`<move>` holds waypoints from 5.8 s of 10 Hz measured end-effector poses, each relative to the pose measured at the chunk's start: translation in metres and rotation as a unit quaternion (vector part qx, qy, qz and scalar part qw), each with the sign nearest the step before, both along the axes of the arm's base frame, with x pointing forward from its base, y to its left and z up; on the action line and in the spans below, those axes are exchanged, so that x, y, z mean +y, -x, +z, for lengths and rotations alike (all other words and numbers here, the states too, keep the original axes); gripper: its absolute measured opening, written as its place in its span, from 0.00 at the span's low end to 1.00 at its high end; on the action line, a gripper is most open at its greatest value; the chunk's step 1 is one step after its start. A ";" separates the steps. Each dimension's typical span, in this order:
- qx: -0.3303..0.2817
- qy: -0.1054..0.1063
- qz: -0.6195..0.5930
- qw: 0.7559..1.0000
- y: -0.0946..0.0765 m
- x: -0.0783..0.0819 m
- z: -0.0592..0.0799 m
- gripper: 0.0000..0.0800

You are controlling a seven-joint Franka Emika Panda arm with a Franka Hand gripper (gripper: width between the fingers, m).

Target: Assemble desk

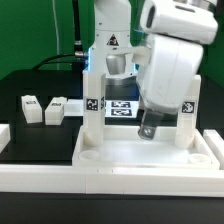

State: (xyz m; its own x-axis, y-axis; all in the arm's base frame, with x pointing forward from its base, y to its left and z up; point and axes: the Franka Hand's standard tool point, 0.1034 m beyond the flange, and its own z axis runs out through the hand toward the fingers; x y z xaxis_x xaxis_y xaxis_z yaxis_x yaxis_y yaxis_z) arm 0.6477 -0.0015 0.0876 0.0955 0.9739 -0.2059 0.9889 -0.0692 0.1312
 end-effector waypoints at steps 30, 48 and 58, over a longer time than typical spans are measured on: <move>0.077 -0.053 -0.636 0.766 0.117 -0.202 -0.020 0.81; 0.284 0.052 -0.717 0.635 0.184 -0.161 -0.050 0.81; 0.331 0.085 -0.709 0.617 0.202 -0.159 -0.065 0.81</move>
Offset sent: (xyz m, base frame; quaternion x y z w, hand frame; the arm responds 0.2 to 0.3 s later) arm 0.0000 0.0000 0.0000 0.0000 0.0000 0.0650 0.9979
